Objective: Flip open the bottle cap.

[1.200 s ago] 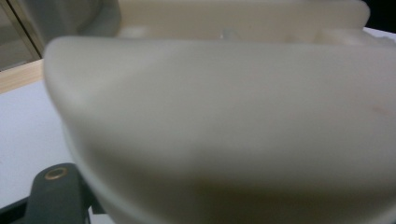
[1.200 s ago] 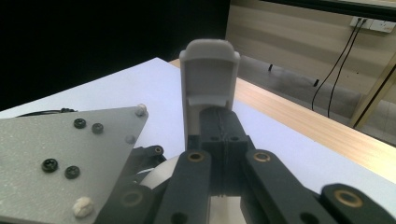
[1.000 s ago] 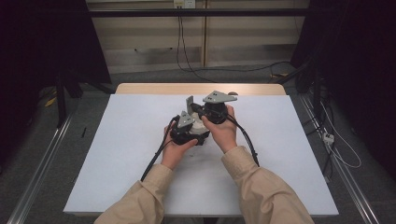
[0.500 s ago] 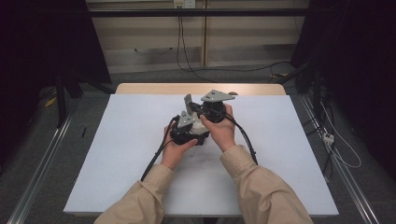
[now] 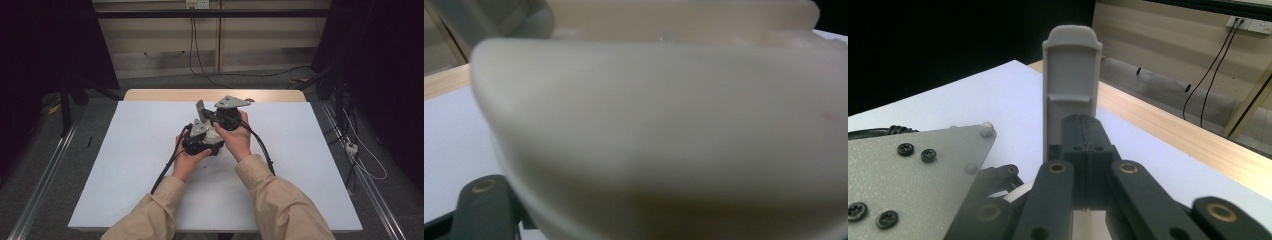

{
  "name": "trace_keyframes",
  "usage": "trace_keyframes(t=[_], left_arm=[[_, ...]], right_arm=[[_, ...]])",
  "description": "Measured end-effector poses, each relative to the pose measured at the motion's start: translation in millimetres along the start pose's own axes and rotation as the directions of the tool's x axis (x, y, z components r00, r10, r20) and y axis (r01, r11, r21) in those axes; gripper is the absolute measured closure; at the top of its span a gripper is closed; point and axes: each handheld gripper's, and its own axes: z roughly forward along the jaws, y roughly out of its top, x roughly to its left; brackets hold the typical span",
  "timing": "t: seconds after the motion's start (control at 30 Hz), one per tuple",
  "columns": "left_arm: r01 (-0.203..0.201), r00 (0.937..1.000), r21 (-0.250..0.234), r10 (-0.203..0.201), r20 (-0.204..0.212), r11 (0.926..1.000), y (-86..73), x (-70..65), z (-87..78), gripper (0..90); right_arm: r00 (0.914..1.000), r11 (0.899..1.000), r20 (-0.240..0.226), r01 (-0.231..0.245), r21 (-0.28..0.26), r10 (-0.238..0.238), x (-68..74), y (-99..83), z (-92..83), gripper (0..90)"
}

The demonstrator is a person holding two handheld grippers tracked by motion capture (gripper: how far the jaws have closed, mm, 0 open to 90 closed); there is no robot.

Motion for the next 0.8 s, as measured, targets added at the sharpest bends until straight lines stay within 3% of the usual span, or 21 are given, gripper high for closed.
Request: trace_keyframes(t=[0.8], left_arm=[[-0.002, 1.0000, -0.002, 0.002, -0.006, 1.0000, 0.1, 0.9, -0.2, 18.8]], right_arm=[[1.0000, 1.000, -0.005, -0.003, -0.002, 0.003, -0.2, -0.1, 5.7, 90.0]])
